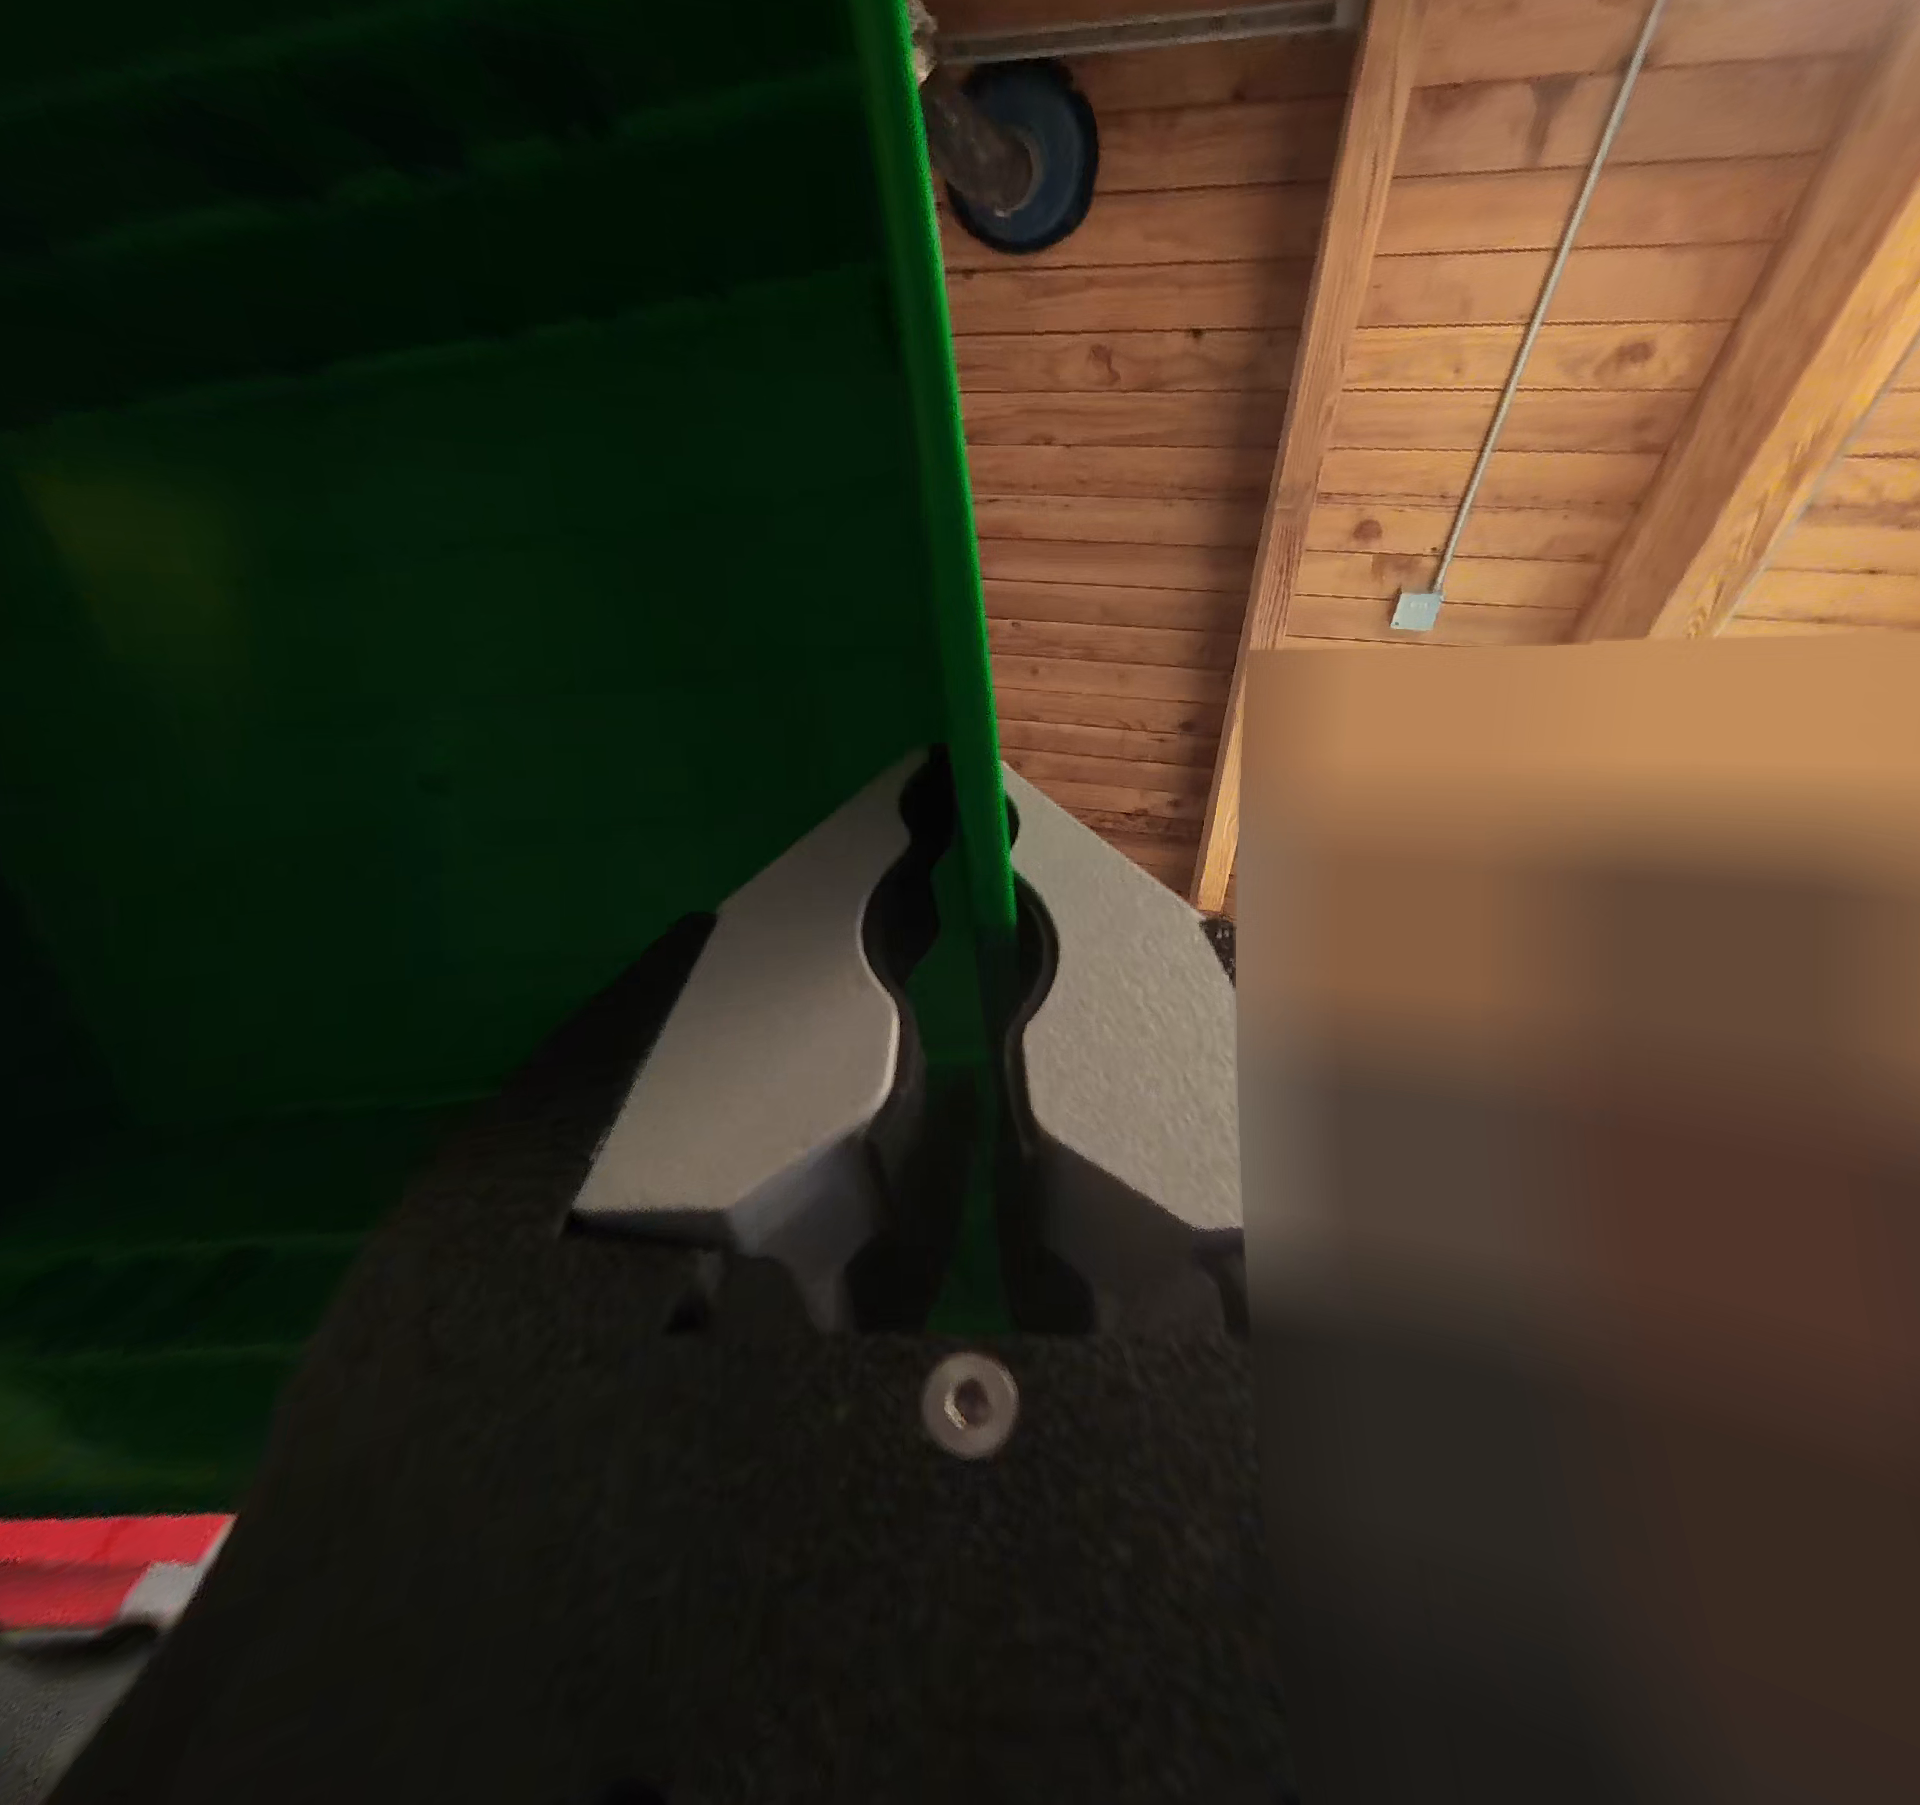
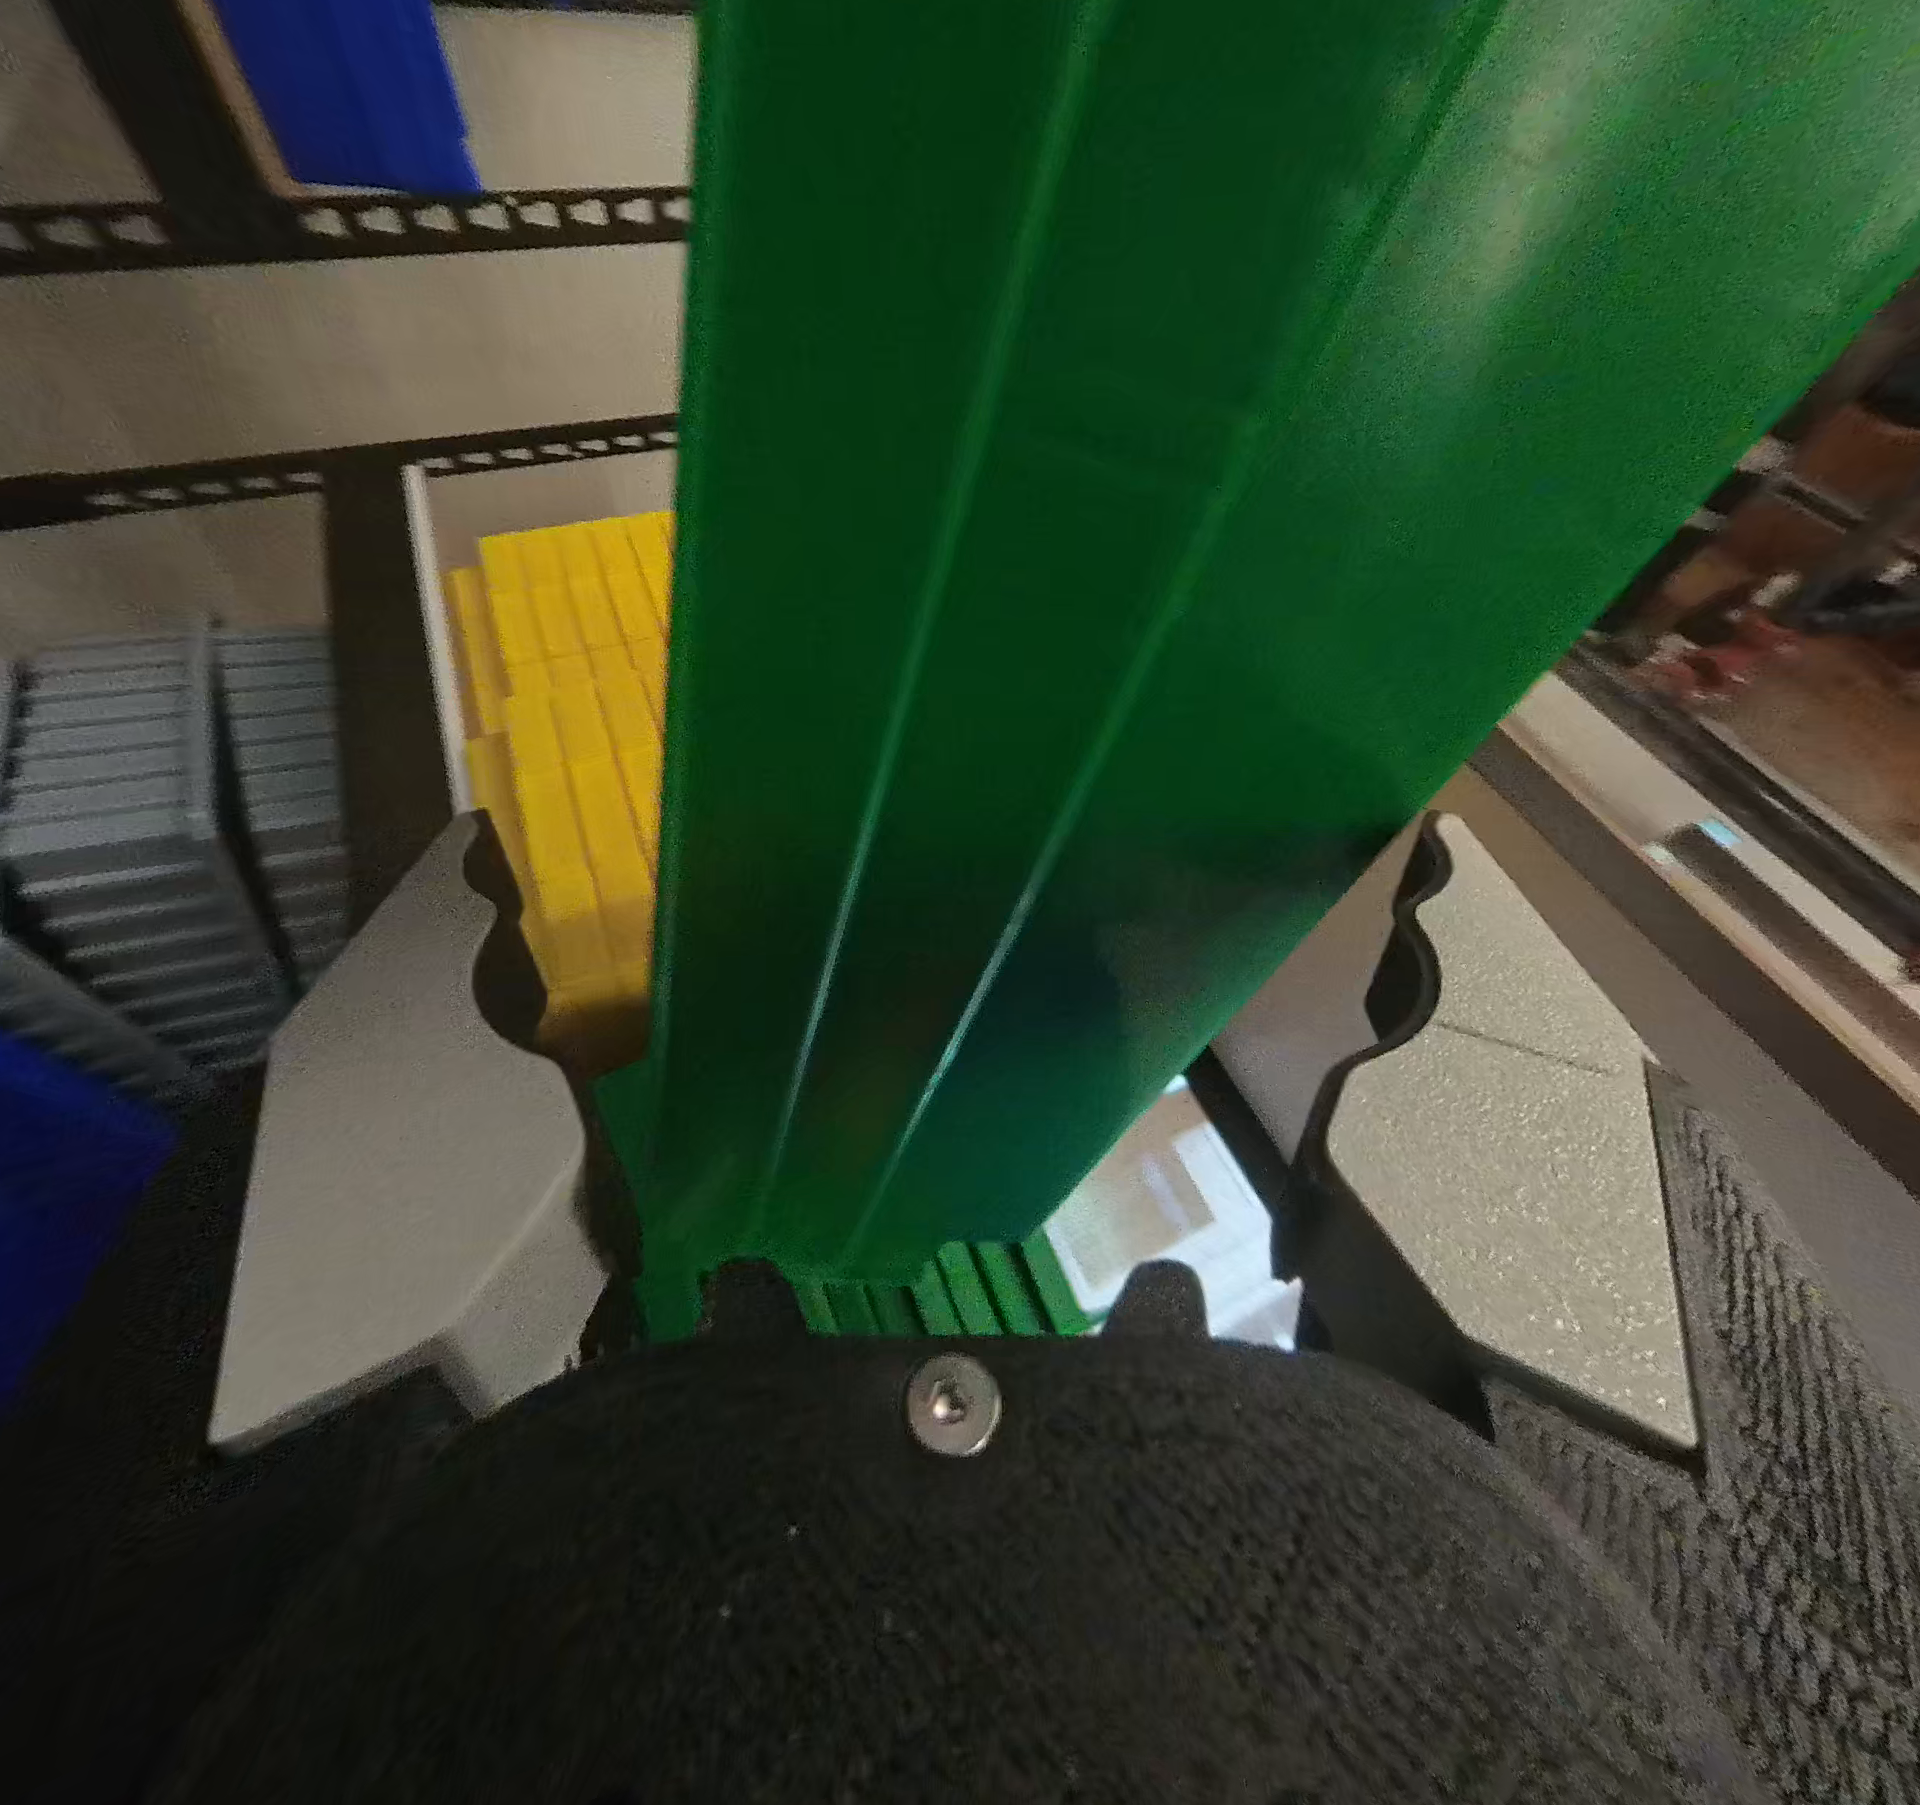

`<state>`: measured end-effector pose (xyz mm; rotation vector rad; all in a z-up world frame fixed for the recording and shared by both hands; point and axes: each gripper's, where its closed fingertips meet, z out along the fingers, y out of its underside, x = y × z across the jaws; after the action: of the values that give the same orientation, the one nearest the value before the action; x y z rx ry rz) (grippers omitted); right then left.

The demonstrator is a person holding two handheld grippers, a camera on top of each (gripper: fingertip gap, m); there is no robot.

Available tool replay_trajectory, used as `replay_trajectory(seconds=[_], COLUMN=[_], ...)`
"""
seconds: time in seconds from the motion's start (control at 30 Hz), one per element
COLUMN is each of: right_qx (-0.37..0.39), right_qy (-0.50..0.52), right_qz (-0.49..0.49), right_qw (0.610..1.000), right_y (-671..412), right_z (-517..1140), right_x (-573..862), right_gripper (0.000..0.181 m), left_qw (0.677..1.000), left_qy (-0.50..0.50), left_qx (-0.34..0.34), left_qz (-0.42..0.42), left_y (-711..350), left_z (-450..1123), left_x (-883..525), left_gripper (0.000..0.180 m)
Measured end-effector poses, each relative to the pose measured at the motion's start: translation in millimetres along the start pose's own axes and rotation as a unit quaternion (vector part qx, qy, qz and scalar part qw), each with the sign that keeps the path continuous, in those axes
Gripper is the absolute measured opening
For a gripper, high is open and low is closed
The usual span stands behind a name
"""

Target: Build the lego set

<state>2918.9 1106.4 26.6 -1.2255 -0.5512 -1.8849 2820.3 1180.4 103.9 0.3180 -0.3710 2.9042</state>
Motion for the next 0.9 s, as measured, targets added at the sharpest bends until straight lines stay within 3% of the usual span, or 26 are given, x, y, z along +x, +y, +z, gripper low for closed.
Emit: replay_trajectory(seconds=[0.03,0.13,0.17,0.3,0.4,0.53,0.67,0.77,0.83,0.9], right_qx=[-0.003,-0.012,-0.005,0.022,0.000,-0.007,-0.008,-0.011,-0.013,-0.014], right_qy=[0.016,0.042,0.068,0.131,0.208,0.203,0.233,0.229,0.215,0.198], right_qz=[-0.003,-0.024,-0.035,-0.066,-0.051,-0.027,-0.019,0.036,0.057,0.051], right_qw=[1.000,0.999,0.997,0.989,0.977,0.979,0.972,0.973,0.975,0.979], right_y=[1.7,6.4,5.4,-3.2,-2.3,7.7,12.2,21.1,26.0,28.5], right_z=[0.7,-1.8,-6.6,-21.6,-18.9,-6.5,-3.3,3.1,10.7,17.8], right_x=[5.8,15.6,20.9,11.9,29.4,35.3,61.8,84.6,97.1,108.5], right_gripper=[0.160,0.160,0.152,0.109,0.069,0.020,0.004,0.001,0.001,0.001], left_qw=[1.000,1.000,0.999,0.994,0.986,0.973,0.968,0.966,0.971,0.980], left_qy=[-0.004,-0.018,-0.015,-0.020,-0.039,-0.057,-0.074,-0.075,-0.085,-0.053], left_qx=[-0.005,0.012,0.032,0.106,0.148,0.216,0.232,0.229,0.213,0.175], left_qz=[-0.006,-0.004,-0.011,-0.031,-0.058,-0.058,-0.069,-0.088,-0.071,-0.073], left_y=[2.3,-0.3,-5.8,-18.1,-16.2,-25.3,-26.2,-22.4,-20.1,-13.2], left_z=[1.6,1.3,1.3,5.7,9.4,8.2,7.6,12.3,14.7,15.6], left_x=[-2.0,-5.5,-5.6,-15.1,-31.0,-39.7,-49.5,-56.0,-59.7,-52.3], left_gripper=[0.001,0.000,0.000,0.001,0.000,0.000,0.000,0.004,0.013,0.038])
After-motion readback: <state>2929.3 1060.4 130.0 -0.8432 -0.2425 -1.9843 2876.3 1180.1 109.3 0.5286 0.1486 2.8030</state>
